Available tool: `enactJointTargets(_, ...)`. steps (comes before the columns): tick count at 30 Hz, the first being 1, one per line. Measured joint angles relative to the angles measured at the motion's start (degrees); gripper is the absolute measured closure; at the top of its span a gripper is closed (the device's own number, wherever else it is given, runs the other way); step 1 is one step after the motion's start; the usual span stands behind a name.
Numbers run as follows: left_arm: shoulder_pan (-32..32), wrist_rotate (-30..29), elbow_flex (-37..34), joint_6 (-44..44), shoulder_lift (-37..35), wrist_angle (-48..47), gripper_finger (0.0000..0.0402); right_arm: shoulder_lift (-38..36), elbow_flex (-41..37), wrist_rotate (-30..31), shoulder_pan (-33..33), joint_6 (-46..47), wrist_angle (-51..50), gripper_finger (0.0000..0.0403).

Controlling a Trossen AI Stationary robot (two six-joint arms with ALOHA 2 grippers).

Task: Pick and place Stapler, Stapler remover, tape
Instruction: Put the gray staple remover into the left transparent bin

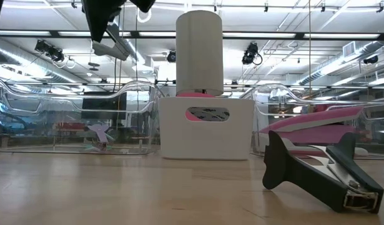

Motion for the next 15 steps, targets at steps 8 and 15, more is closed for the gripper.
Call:
enactJointTargets(8,-1.56,-8.96,0.00,-7.22,0.02,-1.65,0.0388,0.00,0.00,-0.13,0.00,4.28,0.59,0.0296)
enactJointTargets(15,-1.31,-15.85,0.00,-12.36,0.07,-1.43,0.0361,0.02,0.00,-2.17,0.02,6.74,2.50,0.0296)
